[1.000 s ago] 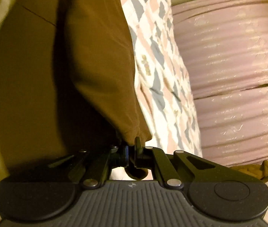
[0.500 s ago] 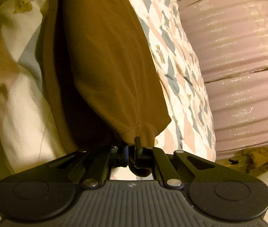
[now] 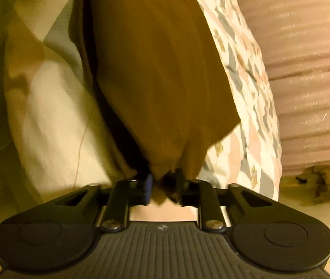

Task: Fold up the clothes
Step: 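Lay the hem over the collar and open both grippers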

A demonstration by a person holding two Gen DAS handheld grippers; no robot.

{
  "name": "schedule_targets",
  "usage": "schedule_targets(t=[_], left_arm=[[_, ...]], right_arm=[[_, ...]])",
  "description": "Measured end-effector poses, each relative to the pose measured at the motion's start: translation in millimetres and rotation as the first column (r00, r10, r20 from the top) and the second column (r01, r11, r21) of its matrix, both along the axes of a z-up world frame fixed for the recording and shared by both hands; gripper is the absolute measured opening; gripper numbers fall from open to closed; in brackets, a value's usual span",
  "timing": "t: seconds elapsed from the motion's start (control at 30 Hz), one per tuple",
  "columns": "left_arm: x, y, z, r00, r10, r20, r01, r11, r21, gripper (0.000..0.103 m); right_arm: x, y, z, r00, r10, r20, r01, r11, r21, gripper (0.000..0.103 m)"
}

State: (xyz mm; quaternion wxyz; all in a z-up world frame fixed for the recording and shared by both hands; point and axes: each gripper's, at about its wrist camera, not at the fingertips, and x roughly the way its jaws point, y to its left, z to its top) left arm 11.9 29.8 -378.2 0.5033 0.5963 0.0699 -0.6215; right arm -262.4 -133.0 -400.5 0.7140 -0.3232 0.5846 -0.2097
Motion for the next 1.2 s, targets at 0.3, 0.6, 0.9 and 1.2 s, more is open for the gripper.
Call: schedule_targets(t=[0.3, 0.6, 0.9, 1.2], left_arm=[[32, -39, 71, 0.836, 0.295, -0.463, -0.357, 0.933, -0.049, 0.013], [32, -38, 14, 0.674, 0.523, -0.521, -0.519, 0.838, 0.170, 0.010], [81, -135, 68, 0.630, 0.479, -0.612, -0.627, 0.778, -0.037, 0.010], [120, -200, -11, 0.597, 0.594, -0.539, -0.704, 0.711, 0.004, 0.014]], right_arm=[[15, -80, 99, 0.743, -0.549, 0.383, 0.310, 0.789, 0.531, 0.031], [29, -76, 43, 0.772, -0.589, 0.240, 0.313, 0.681, 0.662, 0.030], [67, -136, 91, 0.684, -0.603, 0.410, 0.243, 0.719, 0.651, 0.027], [145, -190, 21, 0.838, -0.423, 0.345, 0.185, 0.814, 0.551, 0.025]])
